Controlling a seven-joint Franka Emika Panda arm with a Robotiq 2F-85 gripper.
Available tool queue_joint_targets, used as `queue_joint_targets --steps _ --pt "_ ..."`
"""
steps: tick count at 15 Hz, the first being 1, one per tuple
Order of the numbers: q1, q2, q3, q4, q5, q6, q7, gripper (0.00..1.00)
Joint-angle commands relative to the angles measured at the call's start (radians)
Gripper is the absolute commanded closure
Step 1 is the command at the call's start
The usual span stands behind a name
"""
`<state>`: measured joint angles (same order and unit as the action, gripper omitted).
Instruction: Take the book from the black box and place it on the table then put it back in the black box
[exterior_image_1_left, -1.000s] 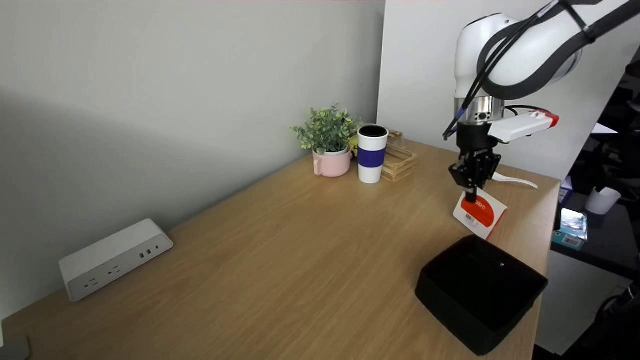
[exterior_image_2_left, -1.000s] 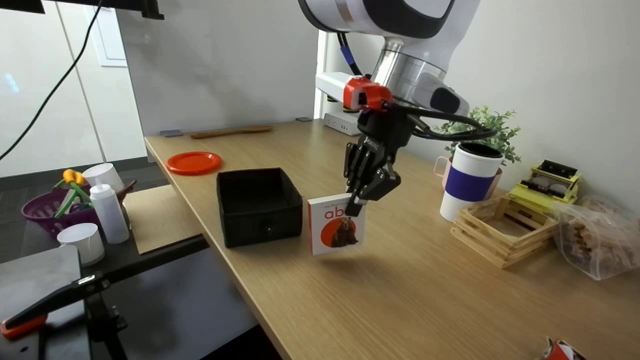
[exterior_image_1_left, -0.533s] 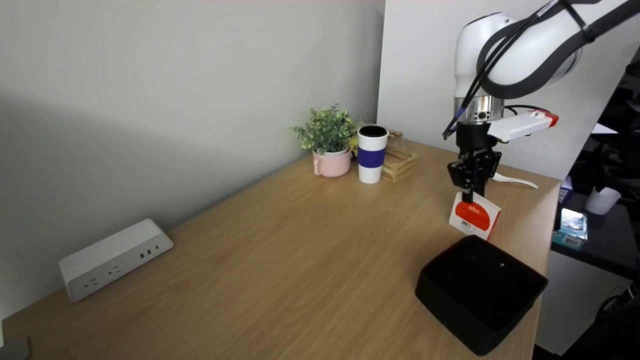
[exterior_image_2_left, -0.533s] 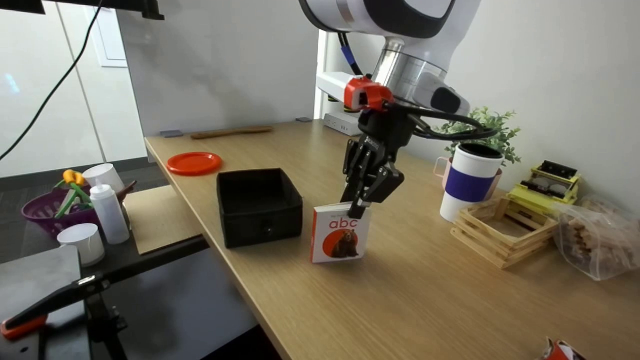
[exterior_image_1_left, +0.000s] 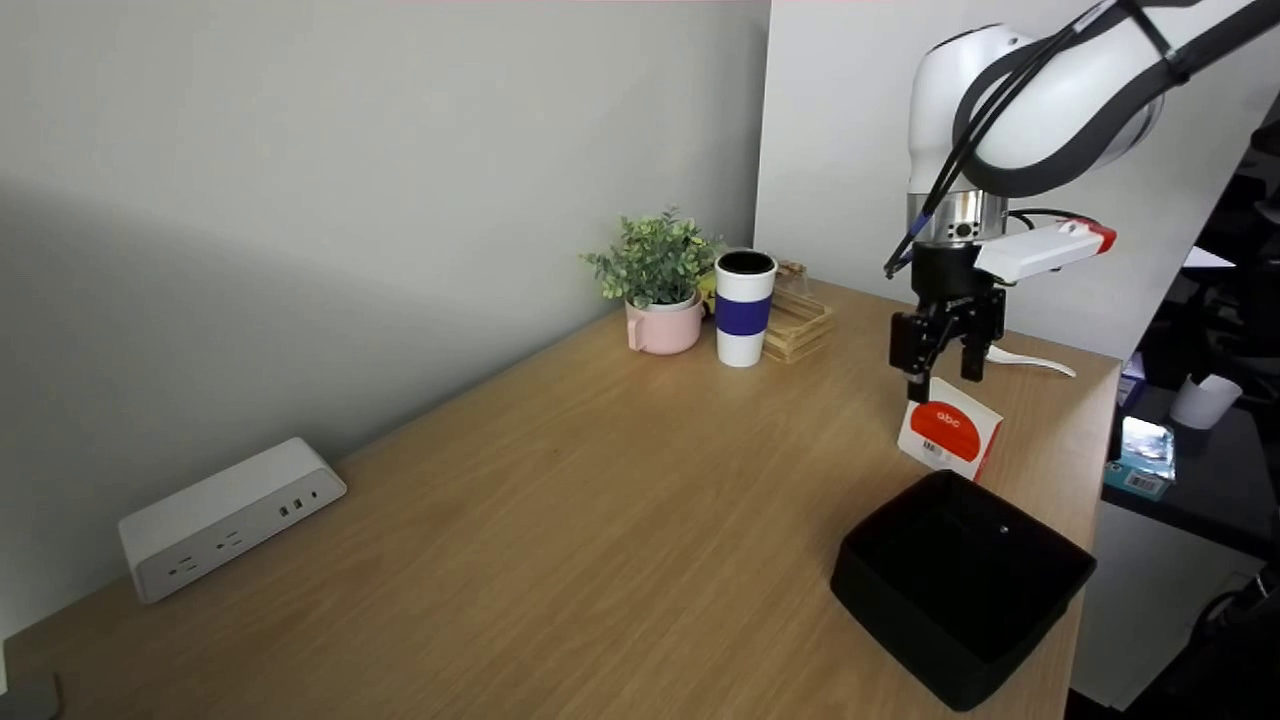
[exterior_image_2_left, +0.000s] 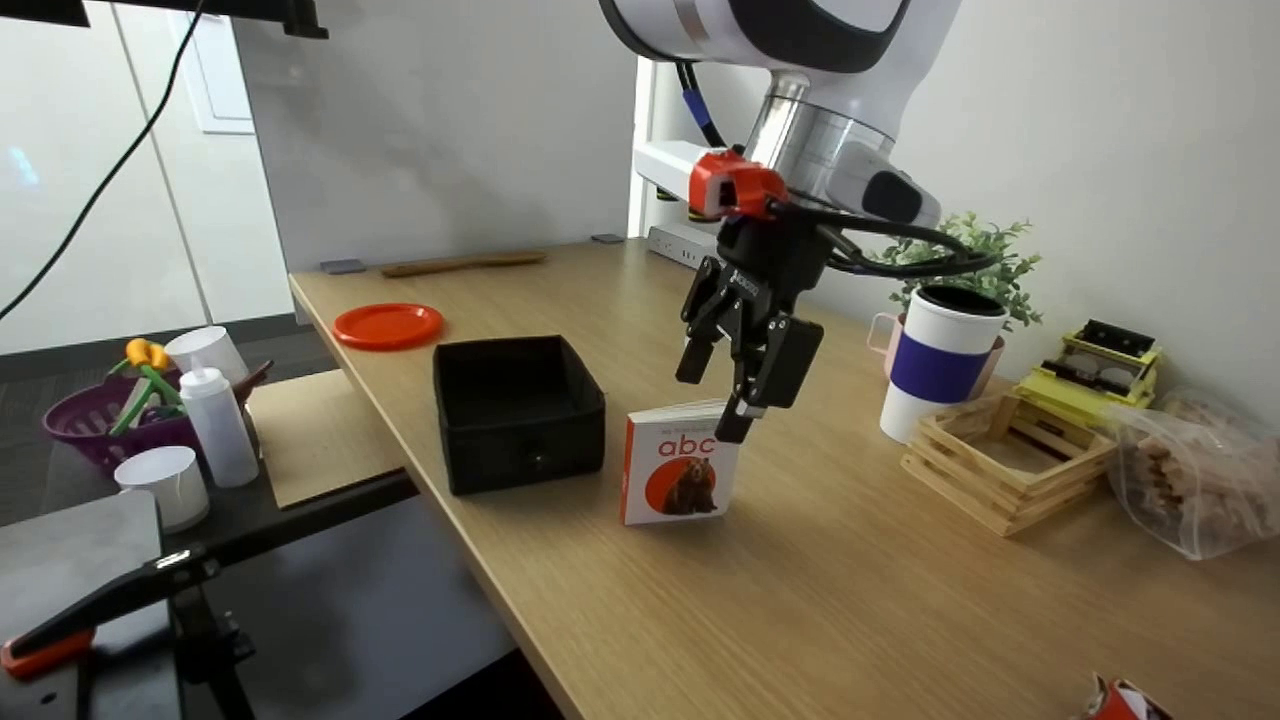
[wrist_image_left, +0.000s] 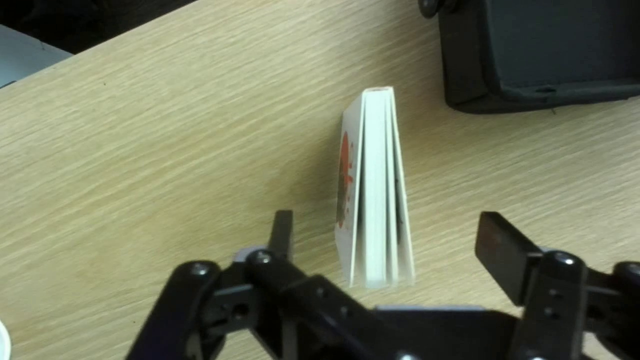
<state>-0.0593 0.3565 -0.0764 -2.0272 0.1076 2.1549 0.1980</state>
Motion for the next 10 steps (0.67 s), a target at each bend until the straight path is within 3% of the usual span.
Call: queue_joint_targets --steps 1,10 --pt "-0.007 0.011 0.006 0.02 0.023 -0.013 -0.016 0.0" --pt "-0.011 0.047 0.014 0.052 0.055 -0.027 -0.026 0.0"
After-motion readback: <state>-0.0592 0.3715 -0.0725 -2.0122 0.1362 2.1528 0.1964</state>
